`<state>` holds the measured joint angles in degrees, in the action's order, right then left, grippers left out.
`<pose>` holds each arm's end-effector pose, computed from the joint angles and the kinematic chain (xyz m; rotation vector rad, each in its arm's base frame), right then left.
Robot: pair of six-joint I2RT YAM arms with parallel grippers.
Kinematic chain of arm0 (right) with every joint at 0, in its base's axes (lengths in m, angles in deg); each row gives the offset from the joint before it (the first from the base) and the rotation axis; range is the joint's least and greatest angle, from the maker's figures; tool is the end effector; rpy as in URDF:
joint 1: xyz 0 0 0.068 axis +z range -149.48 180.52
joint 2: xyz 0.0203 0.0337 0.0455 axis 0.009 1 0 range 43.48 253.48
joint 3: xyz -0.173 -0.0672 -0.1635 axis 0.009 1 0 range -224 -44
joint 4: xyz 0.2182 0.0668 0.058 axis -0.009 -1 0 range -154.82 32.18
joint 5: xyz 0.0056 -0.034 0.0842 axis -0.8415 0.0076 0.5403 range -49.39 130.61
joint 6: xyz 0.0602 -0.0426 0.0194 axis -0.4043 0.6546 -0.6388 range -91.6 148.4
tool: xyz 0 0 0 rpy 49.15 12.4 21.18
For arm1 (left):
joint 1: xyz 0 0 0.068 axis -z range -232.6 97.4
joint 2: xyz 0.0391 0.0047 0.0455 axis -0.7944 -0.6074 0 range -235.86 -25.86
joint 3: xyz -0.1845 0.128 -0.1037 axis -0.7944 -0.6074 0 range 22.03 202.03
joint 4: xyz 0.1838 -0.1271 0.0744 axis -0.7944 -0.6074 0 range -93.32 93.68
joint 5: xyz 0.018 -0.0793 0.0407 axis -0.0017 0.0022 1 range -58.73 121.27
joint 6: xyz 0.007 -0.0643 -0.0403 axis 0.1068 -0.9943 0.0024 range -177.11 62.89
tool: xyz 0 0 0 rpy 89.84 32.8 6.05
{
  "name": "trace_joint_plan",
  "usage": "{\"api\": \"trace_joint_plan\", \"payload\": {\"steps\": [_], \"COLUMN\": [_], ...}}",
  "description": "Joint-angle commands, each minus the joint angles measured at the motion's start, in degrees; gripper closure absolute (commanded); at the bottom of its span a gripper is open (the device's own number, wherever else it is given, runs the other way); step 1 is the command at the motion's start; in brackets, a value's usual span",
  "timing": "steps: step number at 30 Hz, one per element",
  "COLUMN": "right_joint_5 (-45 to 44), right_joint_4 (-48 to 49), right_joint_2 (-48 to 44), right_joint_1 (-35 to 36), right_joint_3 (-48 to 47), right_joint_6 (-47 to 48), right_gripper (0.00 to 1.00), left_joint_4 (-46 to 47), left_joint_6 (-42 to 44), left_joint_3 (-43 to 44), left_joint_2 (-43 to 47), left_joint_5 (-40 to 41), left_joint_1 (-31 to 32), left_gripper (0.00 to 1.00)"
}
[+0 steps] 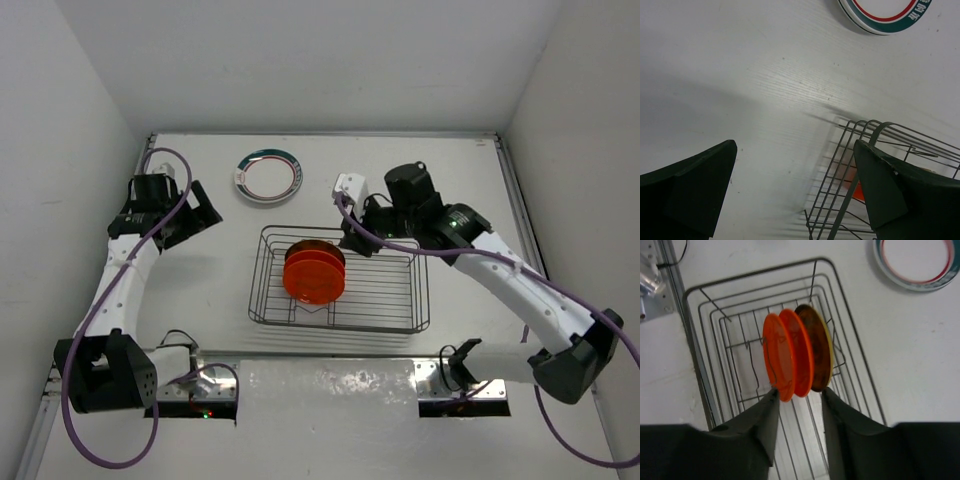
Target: Unload the plates from the dish rack
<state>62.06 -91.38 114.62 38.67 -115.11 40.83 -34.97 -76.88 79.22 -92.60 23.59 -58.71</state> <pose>0.1994 0.1866 0.3240 -1.1286 1.8714 0.6610 0.2418 0.0173 0.2520 -0.4811 2.3715 -0.2711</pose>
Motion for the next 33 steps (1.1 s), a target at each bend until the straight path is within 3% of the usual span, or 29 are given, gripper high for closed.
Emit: {"api": "trace_joint_plan", "payload": {"steps": [1,11,23,33], "right_joint_5": [4.3,5.3,8.2,6.1], "right_joint_4": [1.5,1.5,2.5,9.7], "right_joint_2": [2.3,11.5,16.7,19.5], "right_joint_1": [0.5,2.3,3.5,5.3], "right_joint_3": [3.1,1.9,2.2,5.3], "right_joint_6": [2.9,7.3,8.6,6.9], "right_gripper": [0.59,0.46,0.52,0.58], "left_joint_4": [3.2,3.6,3.7,4.1], "left_joint_6": [0.2,1.4,1.9,2.0], "left_joint_3": [0.2,-2.2,-4.5,-6.1], "left_joint_2": [1.2,2.2,3.2,3.5], "left_joint_5": [-1.3,-2.3,-2.7,-3.1], "left_joint_1": [-0.1,-0.1,-0.2,-0.1], "left_gripper": [0.00,0.00,0.00,0.00]}}
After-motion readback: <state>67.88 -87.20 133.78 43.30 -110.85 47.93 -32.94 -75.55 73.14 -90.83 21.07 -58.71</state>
